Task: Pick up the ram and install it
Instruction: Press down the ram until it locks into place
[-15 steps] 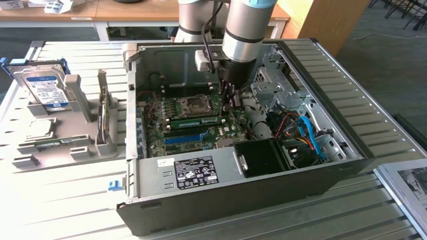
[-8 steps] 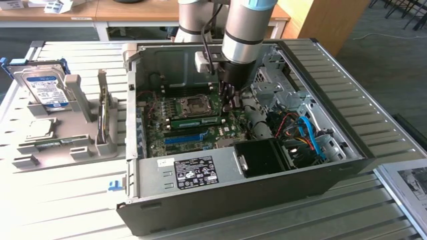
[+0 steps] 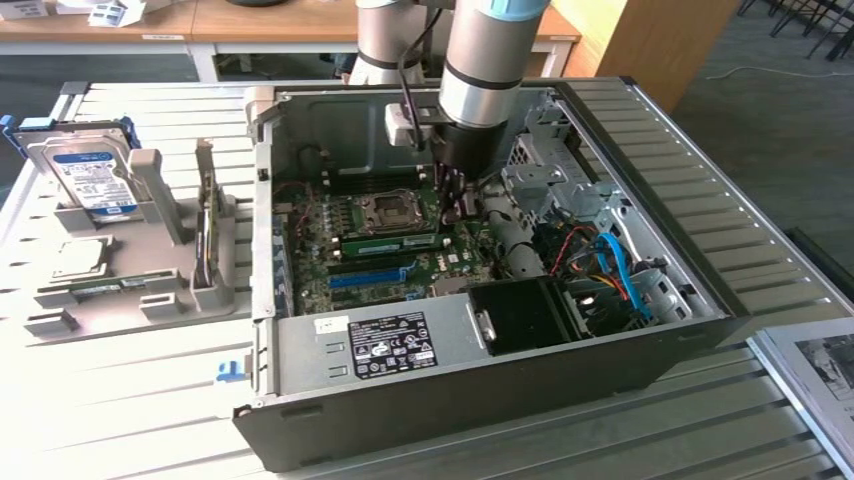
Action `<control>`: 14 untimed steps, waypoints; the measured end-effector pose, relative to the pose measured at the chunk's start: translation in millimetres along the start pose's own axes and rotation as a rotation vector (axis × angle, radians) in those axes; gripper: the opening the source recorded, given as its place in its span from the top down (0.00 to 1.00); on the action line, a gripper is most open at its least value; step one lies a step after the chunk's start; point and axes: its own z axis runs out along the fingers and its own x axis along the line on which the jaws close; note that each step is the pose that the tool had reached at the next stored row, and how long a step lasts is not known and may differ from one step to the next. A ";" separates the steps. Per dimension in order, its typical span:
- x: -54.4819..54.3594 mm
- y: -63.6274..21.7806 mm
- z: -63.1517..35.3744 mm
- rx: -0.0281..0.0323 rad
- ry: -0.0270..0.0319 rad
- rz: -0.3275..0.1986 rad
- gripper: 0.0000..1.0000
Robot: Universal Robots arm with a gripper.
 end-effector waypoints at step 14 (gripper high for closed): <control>-0.2 -0.2 5.8 0.0001 -0.0002 0.000 0.90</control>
